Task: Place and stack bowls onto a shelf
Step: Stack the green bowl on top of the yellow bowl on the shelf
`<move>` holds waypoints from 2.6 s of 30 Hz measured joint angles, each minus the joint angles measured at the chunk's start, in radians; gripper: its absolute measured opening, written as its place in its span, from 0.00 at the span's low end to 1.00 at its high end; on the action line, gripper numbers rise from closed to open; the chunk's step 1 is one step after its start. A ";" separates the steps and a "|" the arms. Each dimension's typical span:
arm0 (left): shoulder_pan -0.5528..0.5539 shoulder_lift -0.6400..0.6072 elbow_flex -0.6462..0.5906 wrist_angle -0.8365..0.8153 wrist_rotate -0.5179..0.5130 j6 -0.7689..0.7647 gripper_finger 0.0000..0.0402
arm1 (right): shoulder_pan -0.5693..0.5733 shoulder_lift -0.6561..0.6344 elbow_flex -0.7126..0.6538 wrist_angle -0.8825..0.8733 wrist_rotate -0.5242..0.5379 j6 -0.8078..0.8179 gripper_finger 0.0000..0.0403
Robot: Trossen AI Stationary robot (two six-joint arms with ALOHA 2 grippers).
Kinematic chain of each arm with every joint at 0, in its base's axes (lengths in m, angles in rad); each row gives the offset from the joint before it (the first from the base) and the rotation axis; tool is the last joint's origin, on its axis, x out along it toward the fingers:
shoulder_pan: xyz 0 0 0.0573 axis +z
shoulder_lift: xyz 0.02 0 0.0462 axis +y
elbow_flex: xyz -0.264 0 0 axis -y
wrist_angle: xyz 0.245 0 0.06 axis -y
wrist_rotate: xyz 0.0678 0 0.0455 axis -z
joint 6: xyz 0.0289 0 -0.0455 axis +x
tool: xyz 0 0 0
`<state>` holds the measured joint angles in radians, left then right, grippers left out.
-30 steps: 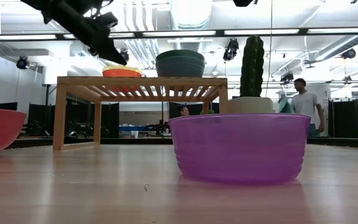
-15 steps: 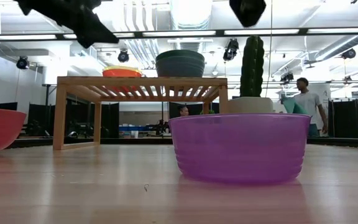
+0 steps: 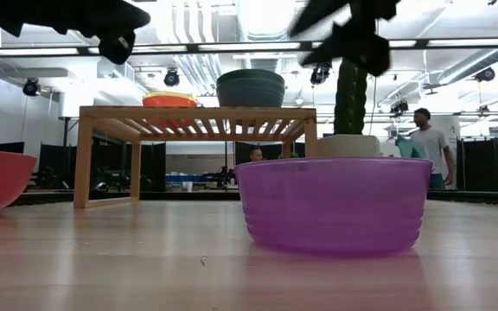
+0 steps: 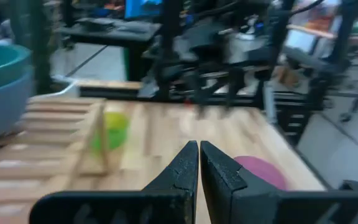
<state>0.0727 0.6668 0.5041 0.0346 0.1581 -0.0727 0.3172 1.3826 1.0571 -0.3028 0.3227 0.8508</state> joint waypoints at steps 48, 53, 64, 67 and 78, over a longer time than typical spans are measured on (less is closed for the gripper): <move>-0.071 0.041 -0.029 0.168 -0.002 -0.016 0.00 | -0.462 0.011 -0.372 -0.054 -0.008 -0.405 0.22; -0.071 0.041 -0.029 0.173 -0.002 -0.016 0.00 | -0.462 0.010 -0.398 -0.029 -0.007 -0.405 0.09; -0.071 0.041 -0.029 0.202 -0.002 -0.031 0.00 | -0.447 -0.041 -0.382 -0.053 -0.055 -0.407 0.02; -0.071 0.041 -0.029 0.204 -0.002 -0.041 0.00 | -0.409 -0.091 -0.354 -0.055 -0.100 -0.406 0.02; -0.072 0.114 -0.029 0.332 0.002 -0.042 0.00 | -0.157 -0.223 -0.269 0.156 -0.282 -0.430 0.02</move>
<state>0.0003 0.7806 0.4747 0.3666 0.1603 -0.1146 0.1603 1.1592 0.7883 -0.1469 0.0412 0.4211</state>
